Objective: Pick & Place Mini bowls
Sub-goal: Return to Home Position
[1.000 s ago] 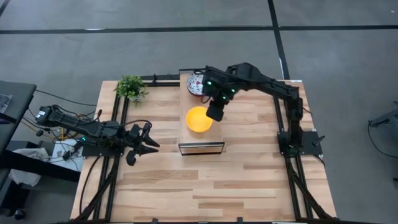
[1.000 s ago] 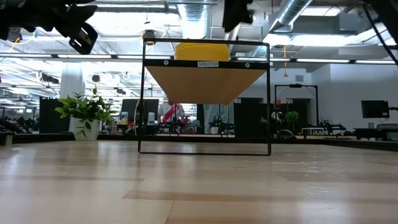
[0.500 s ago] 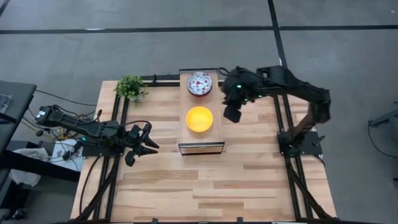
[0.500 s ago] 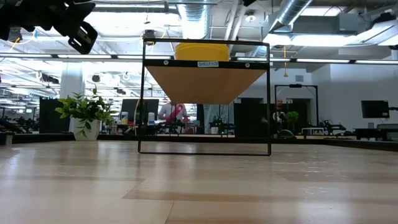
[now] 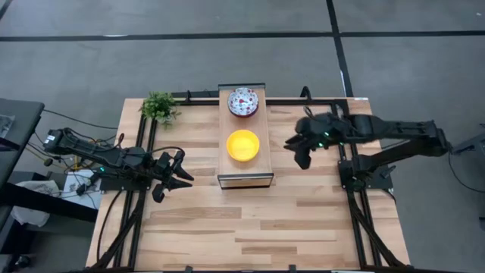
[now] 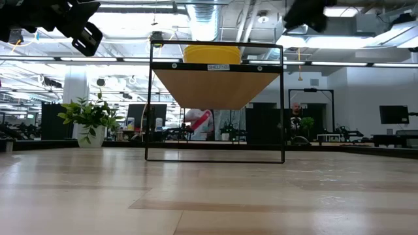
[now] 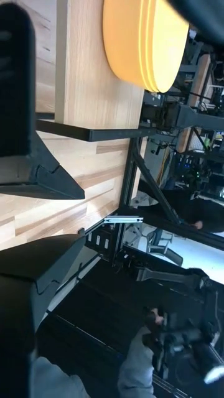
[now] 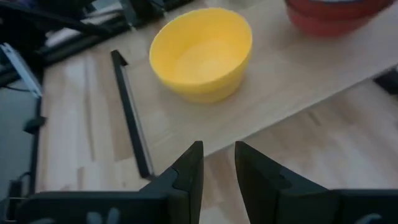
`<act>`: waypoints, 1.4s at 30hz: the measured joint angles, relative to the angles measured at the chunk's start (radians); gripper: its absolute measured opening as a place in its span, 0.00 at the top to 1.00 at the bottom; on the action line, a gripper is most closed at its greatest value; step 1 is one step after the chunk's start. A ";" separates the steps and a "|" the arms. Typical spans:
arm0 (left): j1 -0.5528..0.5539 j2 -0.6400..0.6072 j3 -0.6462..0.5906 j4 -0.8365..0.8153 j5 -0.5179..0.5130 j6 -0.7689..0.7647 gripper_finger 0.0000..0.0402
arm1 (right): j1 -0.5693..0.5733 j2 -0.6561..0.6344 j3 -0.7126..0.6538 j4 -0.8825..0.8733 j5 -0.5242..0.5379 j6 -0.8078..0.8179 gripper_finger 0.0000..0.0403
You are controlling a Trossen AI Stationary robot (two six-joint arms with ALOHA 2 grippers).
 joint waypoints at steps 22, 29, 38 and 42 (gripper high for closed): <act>0.000 0.000 0.000 0.008 -0.050 0.019 0.75 | 0.118 -0.634 -0.635 0.331 0.083 0.164 0.80; 0.000 0.000 0.000 0.013 -0.054 0.019 0.75 | 0.143 -0.773 -0.796 0.436 0.087 0.228 0.80; 0.000 0.000 0.000 0.015 -0.119 0.045 0.75 | 0.171 -0.880 -0.976 0.602 0.136 0.239 0.80; 0.003 -0.011 -0.016 0.021 -0.132 0.045 0.75 | 0.171 -0.904 -0.989 0.581 0.138 0.248 0.80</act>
